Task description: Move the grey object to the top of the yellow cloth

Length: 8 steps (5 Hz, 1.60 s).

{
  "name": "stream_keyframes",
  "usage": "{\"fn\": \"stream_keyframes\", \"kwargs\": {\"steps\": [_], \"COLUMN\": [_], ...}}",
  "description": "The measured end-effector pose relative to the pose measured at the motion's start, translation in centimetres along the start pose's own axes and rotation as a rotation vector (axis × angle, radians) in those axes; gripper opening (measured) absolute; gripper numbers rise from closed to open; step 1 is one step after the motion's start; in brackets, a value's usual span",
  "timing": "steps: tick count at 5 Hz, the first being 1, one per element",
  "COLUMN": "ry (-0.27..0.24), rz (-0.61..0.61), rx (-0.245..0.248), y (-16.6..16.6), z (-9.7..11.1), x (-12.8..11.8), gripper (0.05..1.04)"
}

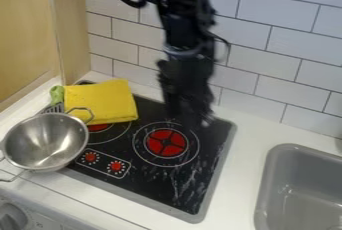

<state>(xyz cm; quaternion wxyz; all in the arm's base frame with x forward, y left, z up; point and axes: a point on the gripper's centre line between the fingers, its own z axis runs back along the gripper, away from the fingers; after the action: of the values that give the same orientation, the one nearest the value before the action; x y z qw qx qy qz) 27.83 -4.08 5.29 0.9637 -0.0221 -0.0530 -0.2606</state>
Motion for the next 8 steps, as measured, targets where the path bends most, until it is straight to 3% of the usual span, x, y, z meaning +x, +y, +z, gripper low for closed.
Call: {"fn": "stream_keyframes", "kwargs": {"steps": [1,3,7,8], "ry": [-0.024,-0.037,0.053,0.040], "rz": [0.071,0.218,0.357,0.370], "rx": [0.026,0.032,0.013,-0.019], "y": [3.0,7.7,12.9,13.5], "z": [1.1,1.3,-1.1,-2.0], "x": [0.3,-0.6,-2.3,-2.8], "gripper": [0.433,0.433,0.433,0.432]}}
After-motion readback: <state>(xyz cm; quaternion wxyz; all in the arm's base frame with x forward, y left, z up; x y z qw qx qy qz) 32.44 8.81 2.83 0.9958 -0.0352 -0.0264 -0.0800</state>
